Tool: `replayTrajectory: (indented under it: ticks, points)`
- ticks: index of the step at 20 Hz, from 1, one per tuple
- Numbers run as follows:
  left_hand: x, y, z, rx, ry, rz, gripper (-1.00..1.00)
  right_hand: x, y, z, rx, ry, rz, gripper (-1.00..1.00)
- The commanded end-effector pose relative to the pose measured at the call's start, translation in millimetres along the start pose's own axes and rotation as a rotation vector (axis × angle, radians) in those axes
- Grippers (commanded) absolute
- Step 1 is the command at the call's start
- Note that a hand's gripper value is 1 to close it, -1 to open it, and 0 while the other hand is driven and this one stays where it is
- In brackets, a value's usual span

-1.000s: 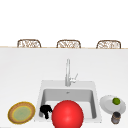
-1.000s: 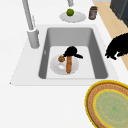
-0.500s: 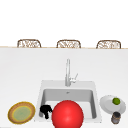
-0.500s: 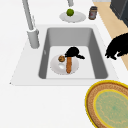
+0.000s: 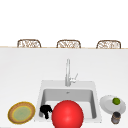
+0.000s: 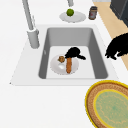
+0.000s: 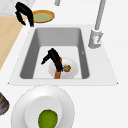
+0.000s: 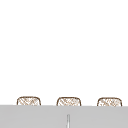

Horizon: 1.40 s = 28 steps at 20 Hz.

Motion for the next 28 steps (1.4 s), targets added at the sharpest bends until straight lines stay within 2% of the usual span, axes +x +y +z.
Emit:
replayTrajectory:
  ticks: [1,7,9,13,16,17,19,24,26,28]
  points:
    - [0.0,0.0,0.0,0.0,0.0,0.0,0.0,8.1,-0.7,5.6,-0.012,-0.088,0.042,-1.0]
    - [0.0,0.0,0.0,0.0,0.0,0.0,0.0,11.2,-9.7,23.6,-0.032,-0.108,0.058,-1.0]
    - [0.0,0.0,0.0,0.0,0.0,0.0,0.0,10.3,-14.6,27.8,-0.032,-0.14,0.062,-1.0]
    - [0.0,0.0,0.0,0.0,0.0,0.0,0.0,11.4,-13.2,25.6,-0.024,-0.252,0.057,-1.0]
    - [0.0,0.0,0.0,0.0,0.0,0.0,0.0,11.1,-15.1,26.9,-0.039,-0.297,0.052,-1.0]
    - [0.0,0.0,0.0,0.0,0.0,0.0,0.0,12.3,-22.6,20.9,-0.039,-0.298,0.043,-1.0]
    - [0.0,0.0,0.0,0.0,0.0,0.0,0.0,3.4,-43.2,31.1,-0.037,-0.306,0.017,-1.0]
    - [0.0,0.0,0.0,0.0,0.0,0.0,0.0,-2.9,-64.3,58.5,-0.035,-0.343,0.044,-1.0]
    - [0.0,0.0,0.0,0.0,0.0,0.0,0.0,2.5,-64.8,47.6,-0.008,-0.397,0.052,-1.0]
    - [0.0,0.0,0.0,0.0,0.0,0.0,0.0,5.4,-60.9,42.9,-0.043,-0.434,0.051,-1.0]
